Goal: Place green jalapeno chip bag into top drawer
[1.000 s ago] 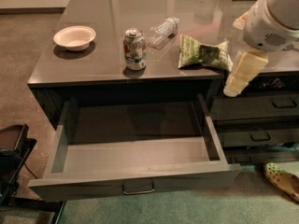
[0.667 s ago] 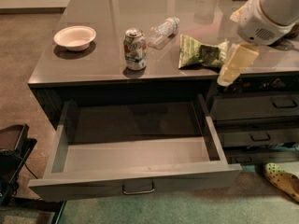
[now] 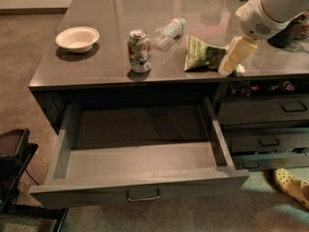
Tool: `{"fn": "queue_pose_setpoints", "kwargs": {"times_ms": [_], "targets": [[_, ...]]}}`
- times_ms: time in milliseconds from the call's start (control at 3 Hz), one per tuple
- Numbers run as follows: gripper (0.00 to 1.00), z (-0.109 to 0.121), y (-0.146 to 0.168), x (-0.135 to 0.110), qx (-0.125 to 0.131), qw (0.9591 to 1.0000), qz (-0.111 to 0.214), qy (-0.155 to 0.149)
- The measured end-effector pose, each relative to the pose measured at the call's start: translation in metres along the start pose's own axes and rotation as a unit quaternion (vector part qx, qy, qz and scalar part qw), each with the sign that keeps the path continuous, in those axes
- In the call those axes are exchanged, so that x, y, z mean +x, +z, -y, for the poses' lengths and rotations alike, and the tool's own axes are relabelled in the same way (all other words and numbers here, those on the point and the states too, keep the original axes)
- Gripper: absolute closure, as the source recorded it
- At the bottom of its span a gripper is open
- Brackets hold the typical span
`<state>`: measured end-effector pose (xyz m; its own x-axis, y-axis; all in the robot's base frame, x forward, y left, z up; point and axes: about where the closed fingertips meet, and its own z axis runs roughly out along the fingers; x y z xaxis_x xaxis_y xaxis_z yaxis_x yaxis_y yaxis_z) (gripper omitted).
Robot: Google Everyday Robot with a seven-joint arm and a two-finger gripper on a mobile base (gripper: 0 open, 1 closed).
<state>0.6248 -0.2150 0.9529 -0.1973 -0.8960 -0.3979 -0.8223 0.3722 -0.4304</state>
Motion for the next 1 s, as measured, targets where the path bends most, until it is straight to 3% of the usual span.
{"fn": "queue_pose_setpoints", "kwargs": {"times_ms": [333, 1000], "targets": [[0.0, 0.019, 0.025, 0.0, -0.01, 0.9995, 0.018, 0.023], [0.0, 0.021, 0.085, -0.004, -0.054, 0.9956, 0.036, 0.068]]}}
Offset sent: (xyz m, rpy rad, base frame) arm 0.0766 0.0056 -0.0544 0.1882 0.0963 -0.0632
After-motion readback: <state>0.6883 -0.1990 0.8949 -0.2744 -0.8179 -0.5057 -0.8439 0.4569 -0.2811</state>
